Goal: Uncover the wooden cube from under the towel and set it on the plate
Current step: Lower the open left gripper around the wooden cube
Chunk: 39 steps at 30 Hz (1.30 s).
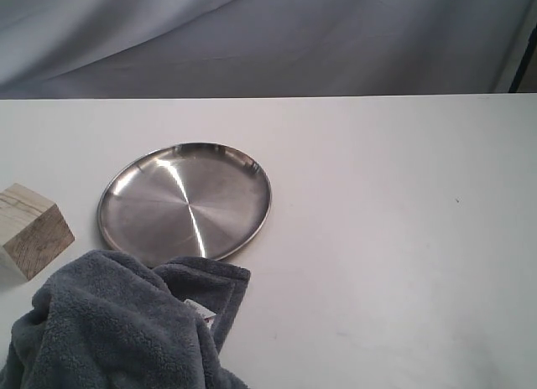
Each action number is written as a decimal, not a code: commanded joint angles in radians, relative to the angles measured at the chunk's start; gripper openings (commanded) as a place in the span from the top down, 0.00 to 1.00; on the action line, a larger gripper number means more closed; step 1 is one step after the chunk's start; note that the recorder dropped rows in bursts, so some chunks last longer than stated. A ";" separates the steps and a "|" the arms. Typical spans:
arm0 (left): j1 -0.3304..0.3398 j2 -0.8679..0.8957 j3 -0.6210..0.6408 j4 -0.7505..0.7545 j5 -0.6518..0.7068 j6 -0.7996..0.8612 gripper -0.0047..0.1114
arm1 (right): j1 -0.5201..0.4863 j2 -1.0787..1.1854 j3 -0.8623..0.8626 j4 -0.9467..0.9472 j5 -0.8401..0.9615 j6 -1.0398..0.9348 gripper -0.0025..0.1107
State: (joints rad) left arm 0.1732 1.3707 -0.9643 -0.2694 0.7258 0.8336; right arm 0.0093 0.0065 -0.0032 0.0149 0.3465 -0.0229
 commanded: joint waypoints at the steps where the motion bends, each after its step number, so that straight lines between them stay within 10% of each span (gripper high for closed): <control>1: 0.002 0.061 -0.003 -0.013 -0.005 0.019 0.88 | 0.003 -0.007 0.003 0.003 -0.003 0.002 0.98; 4: 0.002 0.102 -0.003 -0.013 -0.005 0.019 0.65 | 0.003 -0.007 0.003 0.003 -0.003 0.002 0.98; 8: 0.002 0.134 -0.003 -0.076 -0.006 0.019 0.08 | 0.003 -0.007 0.003 0.003 -0.003 0.002 0.98; 39: 0.002 0.265 -0.003 -0.116 -0.053 0.178 0.06 | 0.003 -0.007 0.003 0.003 -0.003 0.002 0.98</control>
State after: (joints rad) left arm 0.1732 1.6362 -0.9643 -0.3738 0.6759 0.9963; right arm 0.0093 0.0065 -0.0032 0.0149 0.3465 -0.0229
